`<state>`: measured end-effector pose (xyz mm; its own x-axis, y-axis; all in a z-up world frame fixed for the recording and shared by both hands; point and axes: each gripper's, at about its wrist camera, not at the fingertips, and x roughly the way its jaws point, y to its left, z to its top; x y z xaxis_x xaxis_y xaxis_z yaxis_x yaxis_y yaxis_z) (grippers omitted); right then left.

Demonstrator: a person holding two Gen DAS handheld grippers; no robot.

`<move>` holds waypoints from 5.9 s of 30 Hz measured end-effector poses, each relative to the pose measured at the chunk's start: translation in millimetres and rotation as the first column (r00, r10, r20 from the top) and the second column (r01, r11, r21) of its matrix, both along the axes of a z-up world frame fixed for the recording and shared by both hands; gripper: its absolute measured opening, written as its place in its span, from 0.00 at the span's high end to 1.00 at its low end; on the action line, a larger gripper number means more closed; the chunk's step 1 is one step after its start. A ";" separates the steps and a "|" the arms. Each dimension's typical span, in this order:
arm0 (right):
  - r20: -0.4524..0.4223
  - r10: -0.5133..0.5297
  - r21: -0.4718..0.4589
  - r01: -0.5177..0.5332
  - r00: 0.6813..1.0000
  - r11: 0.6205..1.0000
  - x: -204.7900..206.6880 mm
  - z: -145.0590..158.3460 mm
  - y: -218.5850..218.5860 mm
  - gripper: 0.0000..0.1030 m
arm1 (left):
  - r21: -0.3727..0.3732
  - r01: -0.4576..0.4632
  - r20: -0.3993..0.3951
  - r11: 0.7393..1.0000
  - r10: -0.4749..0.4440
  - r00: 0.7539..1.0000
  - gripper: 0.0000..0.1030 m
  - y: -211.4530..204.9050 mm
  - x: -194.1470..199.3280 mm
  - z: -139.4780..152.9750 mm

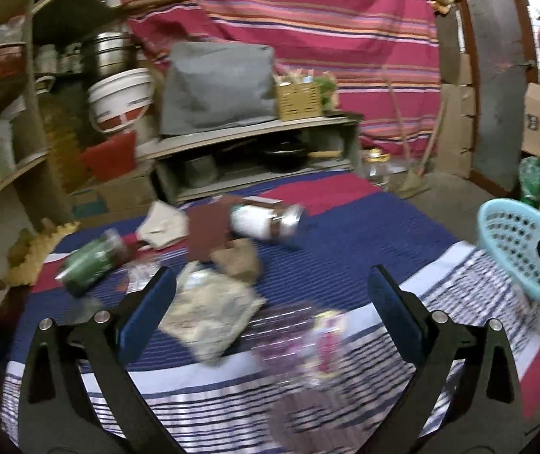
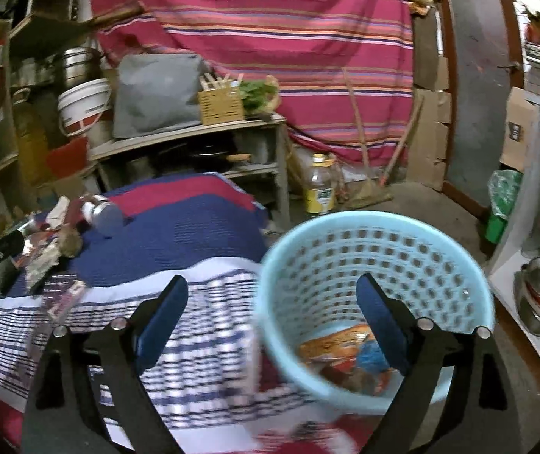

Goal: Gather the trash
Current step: 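Move both open tools back over the table items, then grasp the black ribbed cup with the left tool, then grasp the silver snack packet with the right tool while the left tool holds the cup, then carry the black cup and silver packet over the basket, then open the left tool to drop the cup while the right tool drops the packet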

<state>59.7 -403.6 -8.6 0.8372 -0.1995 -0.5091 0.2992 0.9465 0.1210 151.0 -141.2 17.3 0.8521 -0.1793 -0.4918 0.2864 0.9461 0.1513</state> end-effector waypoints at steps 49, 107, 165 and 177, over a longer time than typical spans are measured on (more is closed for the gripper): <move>-0.159 0.261 -0.122 -0.281 0.952 0.952 119.8 -5.1 216.7 0.12 | -0.013 -0.116 -0.273 0.993 0.108 0.956 0.30 188.9 99.8 -53.2; -0.174 0.361 0.057 -0.356 0.916 0.933 88.8 -1.3 131.9 0.39 | -0.030 -0.119 -0.171 0.992 0.113 0.979 0.43 111.6 13.2 -2.8; -0.116 -0.038 0.083 0.048 0.993 0.995 -50.6 -7.4 -125.7 0.89 | -0.115 0.380 -0.131 0.918 -0.394 0.910 0.43 -219.6 -33.6 2.8; -0.113 -0.075 0.125 0.089 0.991 0.988 -54.6 -21.2 -159.6 0.89 | -0.125 0.449 -0.180 0.884 -0.466 0.866 0.43 -296.6 -29.6 -17.0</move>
